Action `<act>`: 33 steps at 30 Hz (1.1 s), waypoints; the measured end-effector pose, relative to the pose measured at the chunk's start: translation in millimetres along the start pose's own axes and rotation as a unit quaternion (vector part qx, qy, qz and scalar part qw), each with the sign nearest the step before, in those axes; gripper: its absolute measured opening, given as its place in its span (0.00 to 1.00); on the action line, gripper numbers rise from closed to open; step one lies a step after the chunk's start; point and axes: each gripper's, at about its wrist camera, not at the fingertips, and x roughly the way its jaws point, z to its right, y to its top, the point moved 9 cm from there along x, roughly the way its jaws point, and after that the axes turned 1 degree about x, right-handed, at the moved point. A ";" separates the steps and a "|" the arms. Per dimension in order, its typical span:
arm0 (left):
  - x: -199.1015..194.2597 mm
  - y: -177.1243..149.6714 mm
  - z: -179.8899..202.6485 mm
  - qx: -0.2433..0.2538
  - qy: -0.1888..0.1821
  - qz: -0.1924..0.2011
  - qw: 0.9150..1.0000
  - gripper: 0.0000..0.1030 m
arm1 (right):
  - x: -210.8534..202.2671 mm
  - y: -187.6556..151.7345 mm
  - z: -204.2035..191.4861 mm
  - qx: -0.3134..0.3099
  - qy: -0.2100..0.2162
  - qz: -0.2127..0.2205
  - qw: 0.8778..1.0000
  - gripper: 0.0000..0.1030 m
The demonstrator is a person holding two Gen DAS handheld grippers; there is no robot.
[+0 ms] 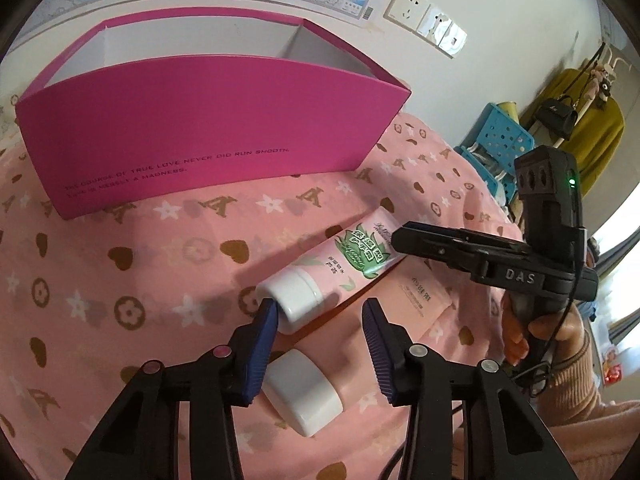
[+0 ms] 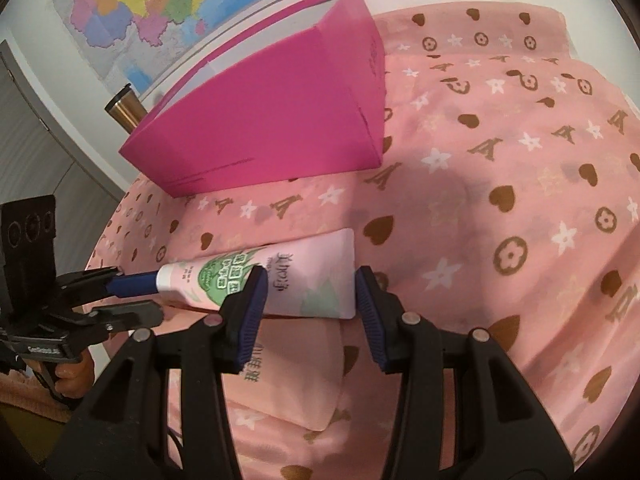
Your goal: Organize rigid objects
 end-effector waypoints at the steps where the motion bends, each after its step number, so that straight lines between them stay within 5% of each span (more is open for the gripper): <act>1: 0.3 0.7 -1.0 -0.001 0.003 0.000 1.000 0.42 | -0.3 -0.7 -1.0 -0.001 0.000 0.000 1.000 0.48; 21: -0.9 5.2 -15.8 -0.015 0.034 0.002 0.999 0.35 | 1.4 -6.5 -10.7 -0.005 0.012 -0.001 1.000 0.48; 33: -18.4 23.1 -12.0 -0.003 0.037 0.034 0.999 0.35 | -16.2 1.2 -25.1 -0.020 0.009 0.026 0.999 0.48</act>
